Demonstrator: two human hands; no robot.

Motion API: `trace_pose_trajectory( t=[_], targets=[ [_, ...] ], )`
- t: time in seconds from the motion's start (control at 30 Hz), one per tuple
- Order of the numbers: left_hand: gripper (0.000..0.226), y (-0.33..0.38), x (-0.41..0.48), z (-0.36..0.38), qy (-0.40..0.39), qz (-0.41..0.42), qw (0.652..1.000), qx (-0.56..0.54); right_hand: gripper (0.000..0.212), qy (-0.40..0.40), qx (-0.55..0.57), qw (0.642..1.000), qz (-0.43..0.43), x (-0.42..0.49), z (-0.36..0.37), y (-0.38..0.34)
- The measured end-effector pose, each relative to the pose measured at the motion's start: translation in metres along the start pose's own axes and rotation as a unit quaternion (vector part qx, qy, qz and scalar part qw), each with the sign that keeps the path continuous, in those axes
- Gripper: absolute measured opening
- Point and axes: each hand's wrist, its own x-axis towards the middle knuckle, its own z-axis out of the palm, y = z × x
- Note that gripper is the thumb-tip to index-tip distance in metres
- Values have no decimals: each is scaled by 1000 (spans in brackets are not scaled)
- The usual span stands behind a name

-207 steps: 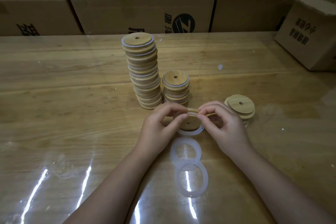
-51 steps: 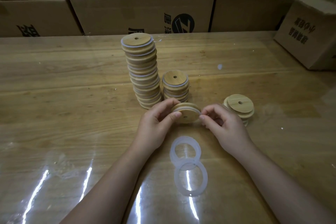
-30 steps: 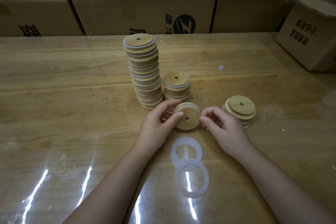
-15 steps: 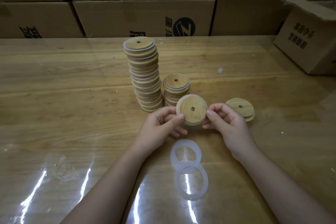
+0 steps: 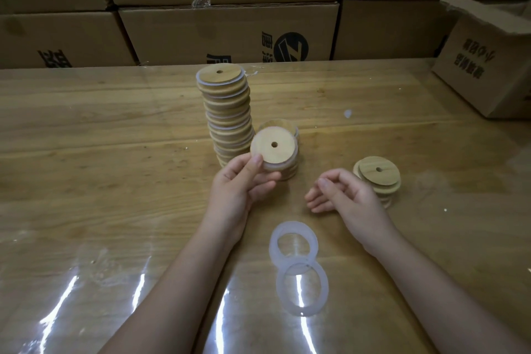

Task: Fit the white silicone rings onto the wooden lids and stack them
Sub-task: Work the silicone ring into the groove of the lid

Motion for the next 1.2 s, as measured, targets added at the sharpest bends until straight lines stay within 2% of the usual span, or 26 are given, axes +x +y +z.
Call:
trace_pose_trajectory(
  t=[0.17, 0.5, 0.7, 1.03, 1.2],
  targets=[
    [13, 1, 2, 2, 32, 3, 998, -46, 13, -5, -8, 1000, -1, 1, -1, 2],
    [21, 1, 4, 5, 6, -4, 998, -67, 13, -7, -14, 1000, -1, 1, -1, 2],
    [12, 0, 4, 7, 39, -29, 998, -37, 11, -9, -19, 1000, 0, 0, 0, 0],
    [4, -5, 5, 6, 51, 30, 998, -25, 12, -7, -26, 1000, 3, 0, -1, -1],
    [18, -7, 5, 7, 46, 45, 998, -20, 12, -5, -25, 1000, 5, 0, 0, -1]
  ],
)
